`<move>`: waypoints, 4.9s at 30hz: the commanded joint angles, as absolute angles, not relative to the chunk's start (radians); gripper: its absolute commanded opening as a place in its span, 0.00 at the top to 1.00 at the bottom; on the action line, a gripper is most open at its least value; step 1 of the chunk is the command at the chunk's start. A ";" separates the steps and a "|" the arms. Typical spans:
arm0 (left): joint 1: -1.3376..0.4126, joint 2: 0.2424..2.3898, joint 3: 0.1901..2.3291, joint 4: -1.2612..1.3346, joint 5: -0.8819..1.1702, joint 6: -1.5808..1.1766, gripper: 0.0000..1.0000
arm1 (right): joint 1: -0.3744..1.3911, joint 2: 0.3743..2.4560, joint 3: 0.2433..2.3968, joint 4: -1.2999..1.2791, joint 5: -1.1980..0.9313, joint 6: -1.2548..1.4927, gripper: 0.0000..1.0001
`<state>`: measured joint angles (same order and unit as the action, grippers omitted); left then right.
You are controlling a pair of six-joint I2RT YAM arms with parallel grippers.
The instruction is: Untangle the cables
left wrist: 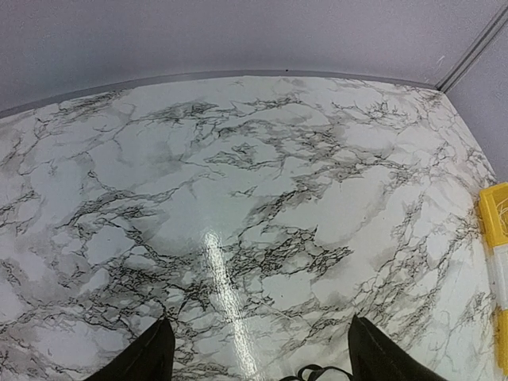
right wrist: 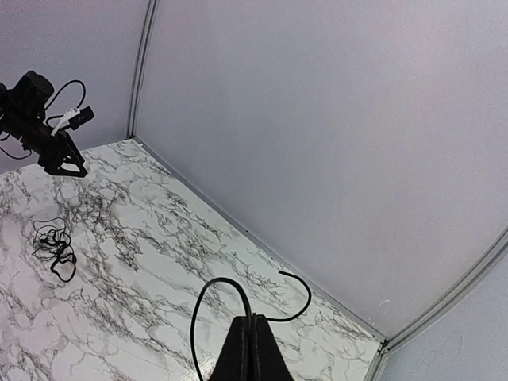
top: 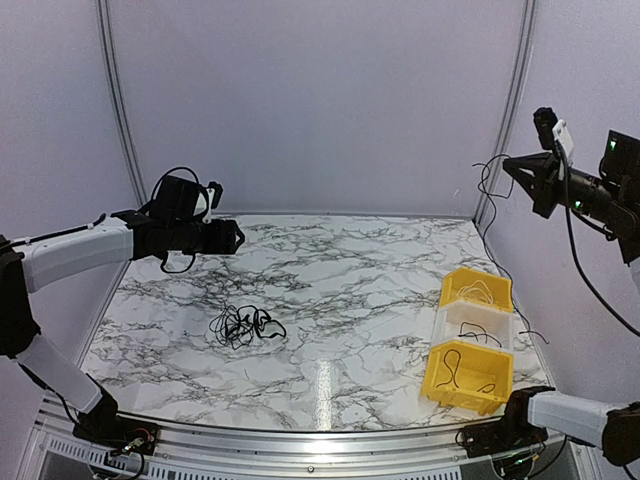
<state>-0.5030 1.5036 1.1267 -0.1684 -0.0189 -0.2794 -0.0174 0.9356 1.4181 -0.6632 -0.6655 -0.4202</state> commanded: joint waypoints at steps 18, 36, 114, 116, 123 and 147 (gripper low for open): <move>-0.499 1.476 1.137 -0.207 -0.003 -0.270 0.24 | -0.035 0.794 1.176 -0.777 -0.507 -0.564 1.00; -0.499 1.479 1.137 -0.207 0.016 -0.277 0.25 | -0.035 0.804 1.110 -1.125 -0.156 -1.116 1.00; -0.500 1.500 1.141 -0.207 0.105 -0.315 0.27 | -0.003 1.571 1.186 -0.851 -0.394 -0.824 0.69; -0.499 1.500 1.141 -0.207 0.107 -0.314 0.27 | -0.003 1.575 1.194 -0.867 -0.405 -0.827 0.81; -0.499 1.499 1.142 -0.207 0.107 -0.317 0.27 | -0.002 1.500 1.205 -0.963 -0.411 -0.848 1.00; -0.499 1.503 1.142 -0.207 0.134 -0.335 0.27 | -0.034 1.305 0.765 -0.730 -0.206 -0.812 1.00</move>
<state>-0.5030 1.5047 1.1267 -0.1886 0.1234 -0.3321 -0.0284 1.2694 0.7731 -0.8078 -0.2440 -0.8394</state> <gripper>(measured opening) 0.729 0.015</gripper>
